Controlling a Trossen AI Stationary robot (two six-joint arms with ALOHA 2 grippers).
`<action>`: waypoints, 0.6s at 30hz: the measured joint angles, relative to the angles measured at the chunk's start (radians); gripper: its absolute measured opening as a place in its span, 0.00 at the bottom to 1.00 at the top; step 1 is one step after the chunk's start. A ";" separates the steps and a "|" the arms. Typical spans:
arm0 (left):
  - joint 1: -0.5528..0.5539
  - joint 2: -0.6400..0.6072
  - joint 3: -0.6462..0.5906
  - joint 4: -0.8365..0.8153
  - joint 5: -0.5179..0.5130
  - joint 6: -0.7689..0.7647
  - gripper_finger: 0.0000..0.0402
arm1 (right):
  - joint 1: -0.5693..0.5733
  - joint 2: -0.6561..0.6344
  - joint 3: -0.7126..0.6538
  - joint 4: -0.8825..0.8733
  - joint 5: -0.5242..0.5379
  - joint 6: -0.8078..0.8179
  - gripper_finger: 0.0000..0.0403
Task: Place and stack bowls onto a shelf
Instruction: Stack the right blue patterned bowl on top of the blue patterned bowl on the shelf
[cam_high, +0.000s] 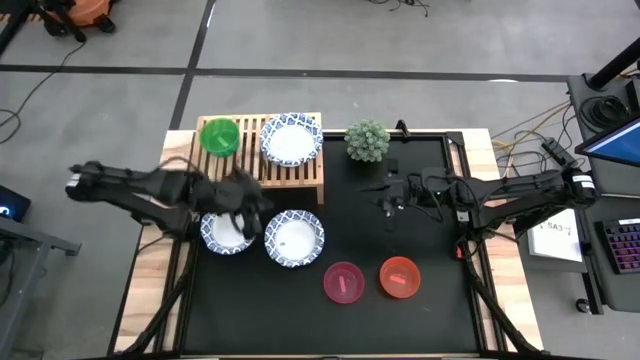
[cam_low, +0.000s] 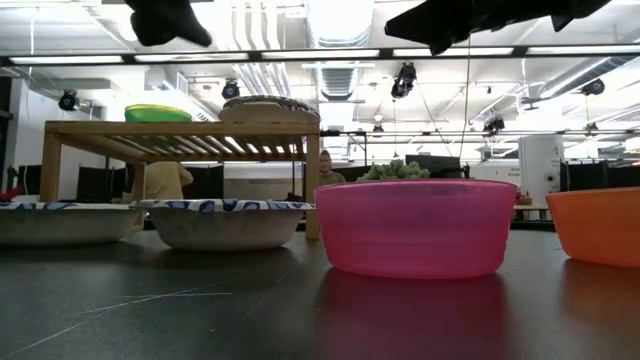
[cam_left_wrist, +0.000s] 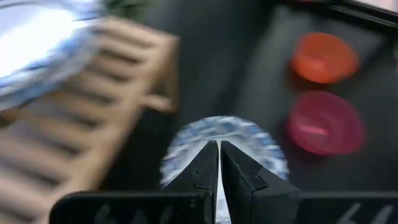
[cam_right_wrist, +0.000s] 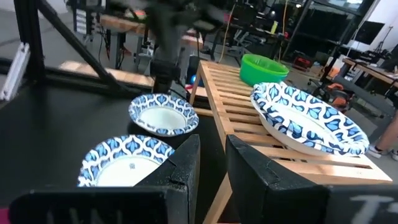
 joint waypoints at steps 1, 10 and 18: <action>-0.038 0.011 -0.013 0.036 -0.001 0.012 0.00 | 0.000 -0.007 0.000 0.000 -0.001 0.011 0.17; -0.161 0.177 -0.032 0.113 -0.049 0.003 0.03 | 0.002 -0.126 -0.001 -0.118 -0.116 0.045 0.17; -0.161 0.313 -0.032 0.132 -0.042 -0.009 0.17 | 0.003 -0.169 -0.046 -0.119 -0.162 0.042 0.17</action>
